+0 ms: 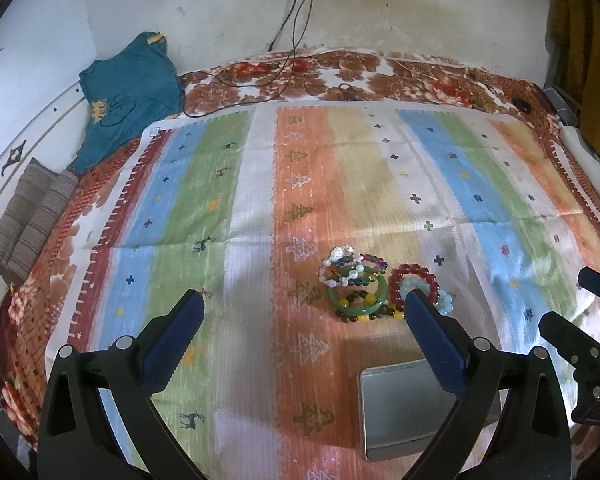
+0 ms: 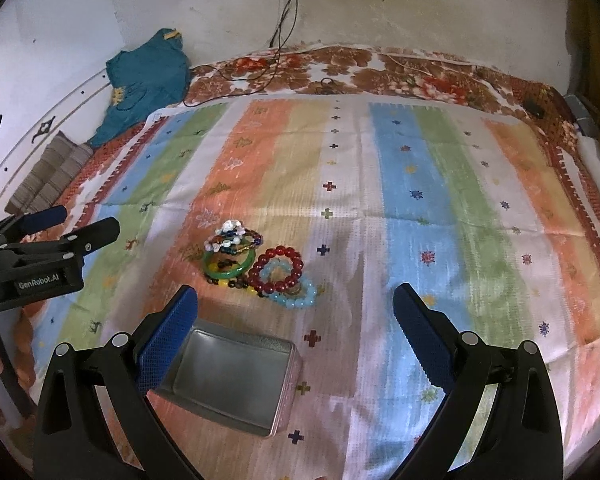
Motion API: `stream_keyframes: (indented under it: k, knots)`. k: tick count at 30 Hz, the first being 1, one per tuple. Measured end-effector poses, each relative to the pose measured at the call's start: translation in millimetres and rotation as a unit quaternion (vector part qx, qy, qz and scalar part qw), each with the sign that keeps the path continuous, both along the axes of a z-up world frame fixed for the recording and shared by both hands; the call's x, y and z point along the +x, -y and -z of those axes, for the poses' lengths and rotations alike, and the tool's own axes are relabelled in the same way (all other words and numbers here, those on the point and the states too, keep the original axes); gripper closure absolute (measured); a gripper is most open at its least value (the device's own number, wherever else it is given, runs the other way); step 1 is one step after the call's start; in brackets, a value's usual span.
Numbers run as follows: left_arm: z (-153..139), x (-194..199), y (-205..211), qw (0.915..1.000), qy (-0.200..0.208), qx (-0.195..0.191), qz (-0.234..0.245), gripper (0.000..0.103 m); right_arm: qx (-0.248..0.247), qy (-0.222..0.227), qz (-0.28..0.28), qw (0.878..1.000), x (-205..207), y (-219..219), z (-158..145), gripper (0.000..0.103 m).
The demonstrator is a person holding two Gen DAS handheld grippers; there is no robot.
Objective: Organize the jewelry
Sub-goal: 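Lower the right tool to the red bead bracelet while the left tool lowers to the white pearl bracelet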
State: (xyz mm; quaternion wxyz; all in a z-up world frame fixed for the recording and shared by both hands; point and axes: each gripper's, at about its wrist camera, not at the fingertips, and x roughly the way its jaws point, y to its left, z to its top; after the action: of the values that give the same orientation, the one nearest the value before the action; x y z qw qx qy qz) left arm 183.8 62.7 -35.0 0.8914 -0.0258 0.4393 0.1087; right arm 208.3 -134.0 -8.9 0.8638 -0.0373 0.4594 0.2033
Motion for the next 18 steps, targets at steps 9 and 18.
stream_keyframes:
  k: [9,18]
  knots:
    - [9,17,2,0.9998,-0.011,0.007,0.012,0.005,0.0,-0.017,0.001,1.0,20,-4,10,0.004]
    - [22,30,-6,0.9995,-0.025,0.005,0.019,0.005,-0.016,-0.022,-0.005,1.0,29,-13,15,0.004]
